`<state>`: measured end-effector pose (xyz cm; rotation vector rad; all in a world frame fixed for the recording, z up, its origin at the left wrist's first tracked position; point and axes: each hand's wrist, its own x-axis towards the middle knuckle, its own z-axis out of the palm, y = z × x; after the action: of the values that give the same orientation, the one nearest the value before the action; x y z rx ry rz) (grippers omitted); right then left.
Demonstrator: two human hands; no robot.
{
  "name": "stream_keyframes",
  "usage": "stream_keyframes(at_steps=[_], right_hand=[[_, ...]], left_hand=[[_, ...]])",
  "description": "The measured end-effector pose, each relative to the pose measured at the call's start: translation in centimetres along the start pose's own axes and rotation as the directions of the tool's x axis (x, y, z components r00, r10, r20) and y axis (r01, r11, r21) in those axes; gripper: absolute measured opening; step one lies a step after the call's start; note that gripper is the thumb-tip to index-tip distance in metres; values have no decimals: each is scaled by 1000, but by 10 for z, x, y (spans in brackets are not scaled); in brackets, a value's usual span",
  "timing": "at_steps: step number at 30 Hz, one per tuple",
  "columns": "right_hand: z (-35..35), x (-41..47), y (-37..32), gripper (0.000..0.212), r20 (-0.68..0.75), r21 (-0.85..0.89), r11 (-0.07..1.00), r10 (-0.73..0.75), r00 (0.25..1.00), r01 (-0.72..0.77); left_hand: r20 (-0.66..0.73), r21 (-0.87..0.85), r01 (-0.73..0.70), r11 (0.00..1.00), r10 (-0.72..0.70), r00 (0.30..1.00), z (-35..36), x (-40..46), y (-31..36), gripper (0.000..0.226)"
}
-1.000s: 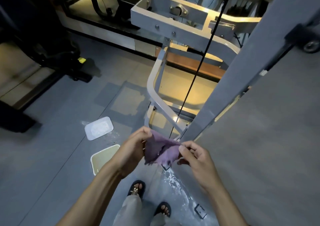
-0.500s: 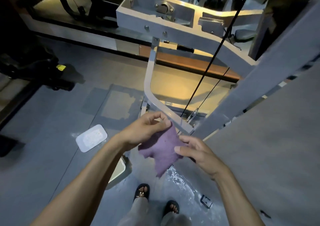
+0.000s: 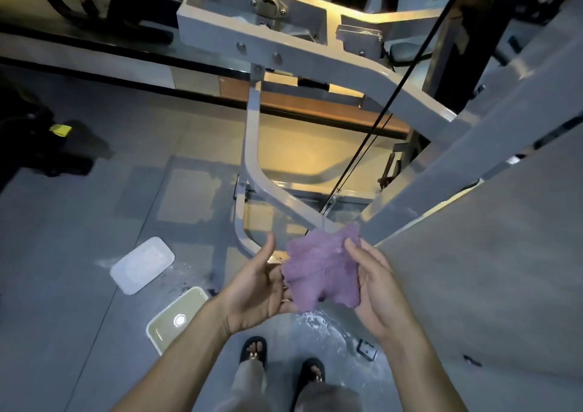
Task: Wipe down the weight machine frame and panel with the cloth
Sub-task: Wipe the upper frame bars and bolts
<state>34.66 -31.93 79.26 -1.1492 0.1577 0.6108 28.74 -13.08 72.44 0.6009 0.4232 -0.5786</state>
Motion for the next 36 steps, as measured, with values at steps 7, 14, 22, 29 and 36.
stream_keyframes(at_steps=[7,14,22,29,36], right_hand=[[-9,5,10,41,-113,-146,989,-26,993,9],[-20,-2,23,24,-178,-390,919,-134,975,55],[-25,-8,28,20,-280,-586,802,-331,901,112],[-37,-15,23,33,-216,-532,827,-340,915,181],[-51,-22,21,29,-183,-238,961,-187,965,141]], left_hand=[[-54,190,-250,950,264,963,8,-2,14,54],[-133,419,-441,794,534,835,9,6,15,29],[61,855,-359,374,616,785,7,1,17,42],[176,951,-298,87,640,748,14,2,14,6],[-23,645,-274,713,377,926,41,6,12,28]])
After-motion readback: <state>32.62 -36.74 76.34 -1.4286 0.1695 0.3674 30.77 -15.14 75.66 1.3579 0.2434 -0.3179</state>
